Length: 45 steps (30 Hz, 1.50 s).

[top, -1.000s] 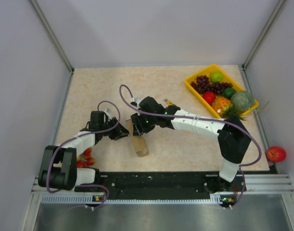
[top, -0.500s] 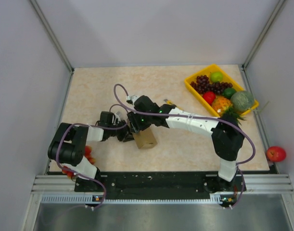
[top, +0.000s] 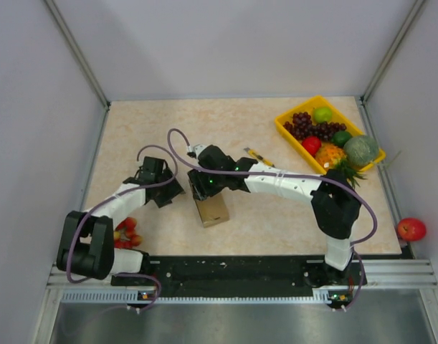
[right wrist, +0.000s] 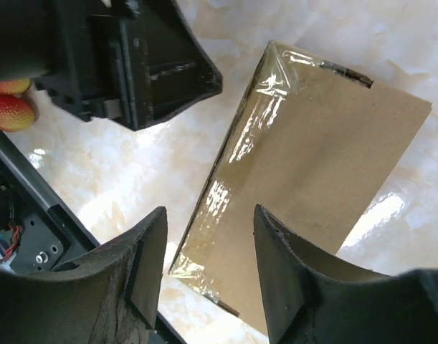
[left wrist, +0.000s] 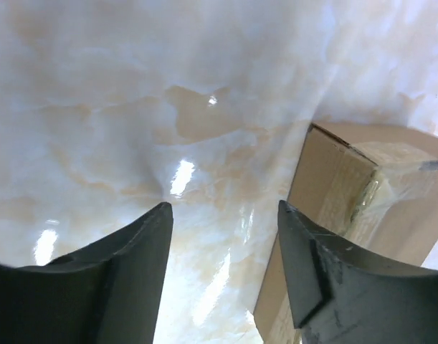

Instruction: Unpack the express box

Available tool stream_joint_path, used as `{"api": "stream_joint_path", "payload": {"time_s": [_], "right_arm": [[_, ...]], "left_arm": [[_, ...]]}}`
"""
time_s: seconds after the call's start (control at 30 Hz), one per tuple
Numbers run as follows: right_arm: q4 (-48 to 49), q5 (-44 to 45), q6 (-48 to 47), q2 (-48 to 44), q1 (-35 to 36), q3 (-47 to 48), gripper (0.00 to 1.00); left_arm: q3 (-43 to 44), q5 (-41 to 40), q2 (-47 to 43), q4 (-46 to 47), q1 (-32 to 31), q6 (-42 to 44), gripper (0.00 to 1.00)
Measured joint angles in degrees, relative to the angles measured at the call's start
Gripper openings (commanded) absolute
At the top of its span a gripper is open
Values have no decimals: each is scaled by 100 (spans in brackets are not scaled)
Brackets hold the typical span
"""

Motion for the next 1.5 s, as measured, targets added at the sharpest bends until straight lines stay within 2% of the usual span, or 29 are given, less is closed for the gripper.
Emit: {"api": "stream_joint_path", "payload": {"time_s": [0.07, 0.17, 0.37, 0.43, 0.47, 0.5, 0.53, 0.63, 0.73, 1.03, 1.2, 1.3, 1.5], "right_arm": [[61, 63, 7, -2, 0, -35, 52], [125, 334, 39, -66, 0, -192, 56], [116, 909, 153, -422, -61, -675, 59], [122, 968, 240, -535, -138, -837, 59], [118, 975, 271, -566, -181, -898, 59], [118, 979, 302, -586, -245, -962, 59], [118, 986, 323, -588, -308, -1005, 59], [94, 984, 354, -588, -424, -1110, 59], [81, 929, 356, -588, -450, -1126, 58], [92, 776, 402, -503, -450, -1126, 55], [90, 741, 402, -321, -455, -1152, 55], [114, 717, 404, -304, -457, -1152, 54], [216, 660, 509, -304, -501, -1226, 47]], "left_arm": [[-2, -267, -275, -199, 0, 96, 84], [-2, -435, -693, -313, 0, 369, 99], [-315, -83, -1703, -129, 0, 695, 99], [-492, 260, -1954, 42, 0, 723, 95], [-601, 479, -2031, 184, 2, 713, 90], [-702, 686, -2063, 306, 2, 691, 80], [-841, 977, -2059, 503, 2, 671, 75], [-1185, 1611, -1943, 898, 0, 503, 61], [-1381, 1987, -1801, 1132, 0, 352, 53], [-1471, 2487, -1488, 1735, 0, 236, 44], [-1480, 2614, -1091, 1939, 0, 264, 30], [-1480, 2693, -960, 2026, 0, 264, 26], [-1539, 2669, -1012, 2140, 0, 264, 25]]}}
